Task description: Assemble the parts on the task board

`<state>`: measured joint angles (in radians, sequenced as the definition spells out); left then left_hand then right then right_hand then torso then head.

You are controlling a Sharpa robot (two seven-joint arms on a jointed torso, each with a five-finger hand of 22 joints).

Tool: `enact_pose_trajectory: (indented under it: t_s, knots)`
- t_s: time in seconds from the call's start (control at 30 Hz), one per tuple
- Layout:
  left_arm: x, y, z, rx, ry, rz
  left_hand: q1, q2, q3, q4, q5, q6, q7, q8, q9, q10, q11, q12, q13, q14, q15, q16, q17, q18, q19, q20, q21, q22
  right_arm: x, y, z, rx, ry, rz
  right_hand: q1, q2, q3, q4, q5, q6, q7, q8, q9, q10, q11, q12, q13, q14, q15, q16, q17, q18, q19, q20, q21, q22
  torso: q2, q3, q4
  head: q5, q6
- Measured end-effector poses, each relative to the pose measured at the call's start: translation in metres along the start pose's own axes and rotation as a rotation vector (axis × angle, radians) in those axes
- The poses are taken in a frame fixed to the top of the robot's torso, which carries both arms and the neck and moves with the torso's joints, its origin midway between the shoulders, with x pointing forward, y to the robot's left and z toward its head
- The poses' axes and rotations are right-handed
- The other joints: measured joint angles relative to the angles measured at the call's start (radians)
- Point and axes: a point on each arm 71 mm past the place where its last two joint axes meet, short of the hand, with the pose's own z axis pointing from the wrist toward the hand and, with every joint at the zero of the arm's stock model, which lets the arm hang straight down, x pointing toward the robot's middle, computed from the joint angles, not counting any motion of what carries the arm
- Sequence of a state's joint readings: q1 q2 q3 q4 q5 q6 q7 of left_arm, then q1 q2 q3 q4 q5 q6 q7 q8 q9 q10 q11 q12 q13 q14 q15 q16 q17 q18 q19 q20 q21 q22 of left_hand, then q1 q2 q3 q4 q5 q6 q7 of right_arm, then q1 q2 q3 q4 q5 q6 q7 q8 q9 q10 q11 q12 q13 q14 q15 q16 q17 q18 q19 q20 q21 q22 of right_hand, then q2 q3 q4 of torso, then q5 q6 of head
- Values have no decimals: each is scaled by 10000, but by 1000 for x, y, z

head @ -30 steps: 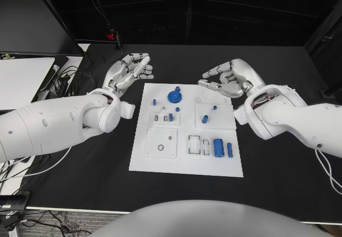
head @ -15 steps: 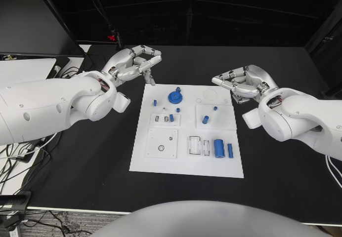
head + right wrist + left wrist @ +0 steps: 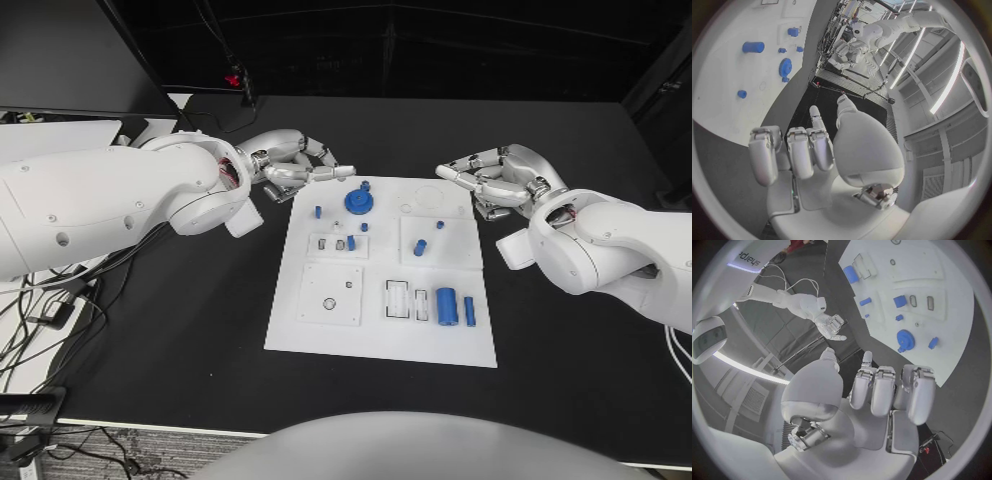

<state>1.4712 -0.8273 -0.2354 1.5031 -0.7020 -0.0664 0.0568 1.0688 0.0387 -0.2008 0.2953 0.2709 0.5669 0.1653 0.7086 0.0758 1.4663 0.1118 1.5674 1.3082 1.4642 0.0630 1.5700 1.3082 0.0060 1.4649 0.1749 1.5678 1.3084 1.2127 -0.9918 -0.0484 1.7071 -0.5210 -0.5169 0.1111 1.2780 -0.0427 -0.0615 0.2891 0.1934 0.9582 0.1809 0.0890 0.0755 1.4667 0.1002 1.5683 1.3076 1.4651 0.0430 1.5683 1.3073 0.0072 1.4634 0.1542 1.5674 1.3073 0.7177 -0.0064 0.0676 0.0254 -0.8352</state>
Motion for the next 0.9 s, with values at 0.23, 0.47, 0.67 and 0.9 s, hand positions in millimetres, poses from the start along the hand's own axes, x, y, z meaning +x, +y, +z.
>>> enact_pose_trajectory:
  t_s: [0.23, 0.47, 0.67, 0.9]
  knots:
    - [14, 1, 8, -1360, 1068, 487, -342, 341, -16, -37, 60, 783, -214, 255, 289, -13, -234, 0, -1, 43, -199, 0, -1, 0, 34, -144, 0, 0, -1, -6, -1, 164, -12, 30, -42, 41, -54, -2, 0, 0, 0, 7, 11, 0, 0, 0, 0, 0, 0, 0, 0, 0, 0, 0, 0, 0, 1, -7, 12, 19, -6]
    - [30, 2, 16, -2751, 1938, 930, -587, 237, -254, -24, 100, 857, -288, 678, 754, -16, -305, 0, -2, 17, -301, 0, -1, 1, -1, -254, 0, -1, -2, -8, 0, 225, -27, 31, -39, 39, -54, -2, 1, 0, 0, 37, 20, 0, 0, 0, 0, 0, -1, 0, 0, 0, 0, 0, 0, 0, 9, -8, 19, 40, -29]
    - [37, 4, 22, -3735, 2281, 1212, -806, 200, -255, -24, 99, 856, -288, 874, 1067, -17, -374, 0, -3, 18, -368, 0, -2, 0, -2, -323, 0, -1, -2, -9, 0, 255, -41, 34, 25, 103, -81, -29, 1, 0, 0, 87, 29, 0, 0, 0, 0, 0, -1, 0, 0, 1, 0, 0, 0, 0, 11, -8, 19, 41, -45]
    - [42, 6, 27, -4592, 2492, 1465, -978, 374, -255, -24, 98, 984, -415, 1030, 1328, -16, -447, 0, -3, 14, -444, 0, -3, 1, 32, -363, -1, -2, -3, -9, -1, 272, -58, 35, 25, 103, -81, -29, 1, 0, 0, 87, 29, -1, 0, 0, 0, 0, -1, 0, 0, 0, 0, 0, 0, 0, 12, -1, 15, -32, -87]
